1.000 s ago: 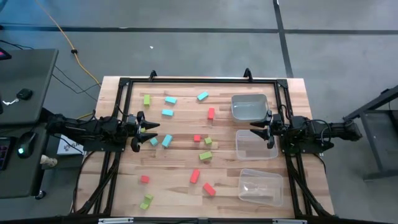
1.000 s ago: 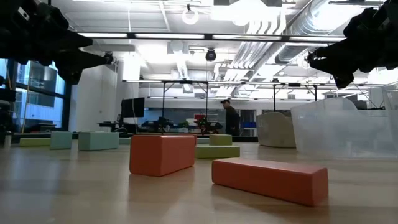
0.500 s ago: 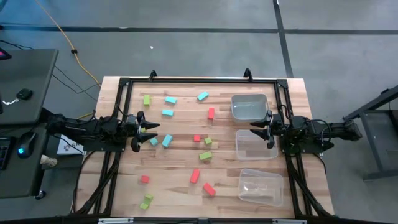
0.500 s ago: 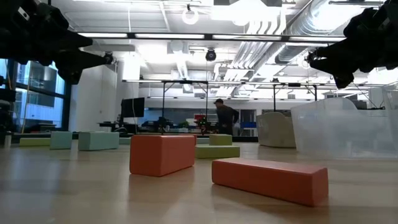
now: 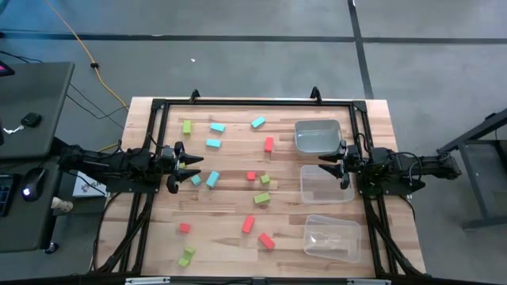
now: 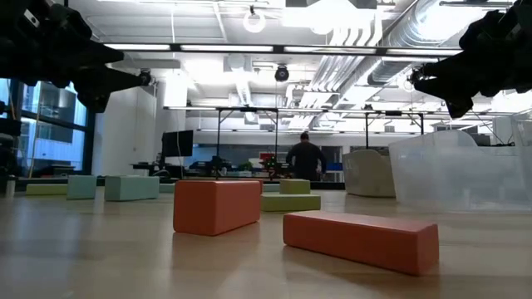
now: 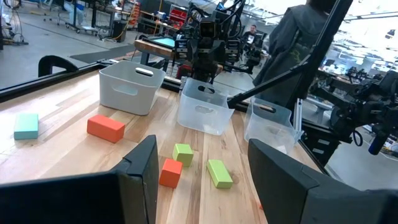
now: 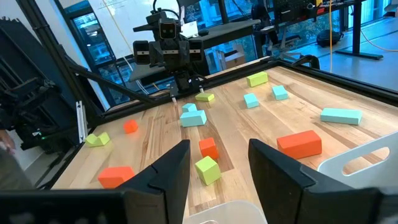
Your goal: Sort & place blocks by color
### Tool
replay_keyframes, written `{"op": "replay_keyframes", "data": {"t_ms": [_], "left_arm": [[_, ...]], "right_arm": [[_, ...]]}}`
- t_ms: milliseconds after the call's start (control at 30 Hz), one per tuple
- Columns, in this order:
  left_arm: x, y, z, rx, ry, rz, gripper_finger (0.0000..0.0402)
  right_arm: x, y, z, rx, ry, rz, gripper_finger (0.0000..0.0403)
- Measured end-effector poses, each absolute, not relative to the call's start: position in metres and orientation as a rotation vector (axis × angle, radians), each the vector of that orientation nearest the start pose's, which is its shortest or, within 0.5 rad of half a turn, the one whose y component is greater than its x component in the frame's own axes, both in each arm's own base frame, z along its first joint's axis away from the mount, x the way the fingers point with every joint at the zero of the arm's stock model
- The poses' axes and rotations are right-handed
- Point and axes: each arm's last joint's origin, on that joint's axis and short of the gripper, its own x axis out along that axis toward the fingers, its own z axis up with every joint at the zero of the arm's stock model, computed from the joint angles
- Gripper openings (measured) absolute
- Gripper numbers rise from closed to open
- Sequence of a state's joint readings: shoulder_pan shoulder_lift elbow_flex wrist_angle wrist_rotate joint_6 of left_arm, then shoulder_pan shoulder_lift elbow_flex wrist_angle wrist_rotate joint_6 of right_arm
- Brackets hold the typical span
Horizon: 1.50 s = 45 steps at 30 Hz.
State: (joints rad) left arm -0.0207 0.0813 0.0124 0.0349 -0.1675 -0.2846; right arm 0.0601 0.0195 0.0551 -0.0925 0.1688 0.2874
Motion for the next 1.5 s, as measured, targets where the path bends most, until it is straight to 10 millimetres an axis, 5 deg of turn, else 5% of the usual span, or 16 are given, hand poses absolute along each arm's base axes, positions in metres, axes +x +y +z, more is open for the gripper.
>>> {"op": "replay_keyframes", "data": {"t_ms": [1167,1500], "left_arm": [[0.1018,0.0028,0.1665,-0.286,-0.007,0.149,0.0175],[0.1018,0.0028,0.1668,-0.473,-0.024,0.147,0.0175]], "right_arm": [[0.0944,-0.0036,0.1728,0.245,0.018,-0.238,0.0154],[0.0932,-0.0078,0.1776,0.558,-0.11,-0.372,0.0154]]}}
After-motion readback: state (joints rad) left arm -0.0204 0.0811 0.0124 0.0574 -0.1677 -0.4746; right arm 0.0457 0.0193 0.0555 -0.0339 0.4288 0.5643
